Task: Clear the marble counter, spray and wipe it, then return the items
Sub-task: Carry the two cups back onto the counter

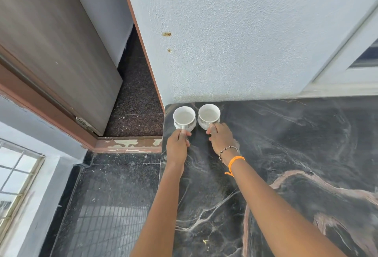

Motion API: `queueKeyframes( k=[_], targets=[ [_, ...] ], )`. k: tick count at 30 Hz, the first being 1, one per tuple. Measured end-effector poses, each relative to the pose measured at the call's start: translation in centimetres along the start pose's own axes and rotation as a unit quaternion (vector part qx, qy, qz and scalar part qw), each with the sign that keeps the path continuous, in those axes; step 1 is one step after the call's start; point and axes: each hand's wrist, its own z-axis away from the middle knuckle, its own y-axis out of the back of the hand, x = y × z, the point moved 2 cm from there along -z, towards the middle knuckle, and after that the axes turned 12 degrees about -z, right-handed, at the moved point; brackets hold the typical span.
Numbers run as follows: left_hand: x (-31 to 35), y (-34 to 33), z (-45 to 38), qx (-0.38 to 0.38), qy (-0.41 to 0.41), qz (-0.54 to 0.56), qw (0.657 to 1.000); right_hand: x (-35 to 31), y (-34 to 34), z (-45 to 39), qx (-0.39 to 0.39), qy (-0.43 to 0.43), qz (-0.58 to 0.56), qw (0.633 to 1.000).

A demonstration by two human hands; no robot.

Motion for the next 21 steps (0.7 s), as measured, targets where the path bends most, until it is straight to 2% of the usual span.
queueKeyframes(
  k=[5,12,16,21],
  targets=[
    [0.2,-0.2,0.4,0.005,0.015,0.019,1.0,0.3,0.4,0.4,0.009,-0.016,-0.03,0.999],
    [0.1,-0.9,4.6,0.049,0.094,0.079,0.991,1.7,2.8,3.6,0.031,-0.041,-0.12,0.991],
    [0.7,-2.7,9.4,0.007,0.104,0.083,0.991,2.3,5.5,7.3,0.015,-0.054,-0.193,0.98],
    [2.2,-6.3,15.5,-0.057,0.086,0.092,0.99,3.5,10.4,11.7,0.012,-0.048,-0.226,0.973]
  ],
)
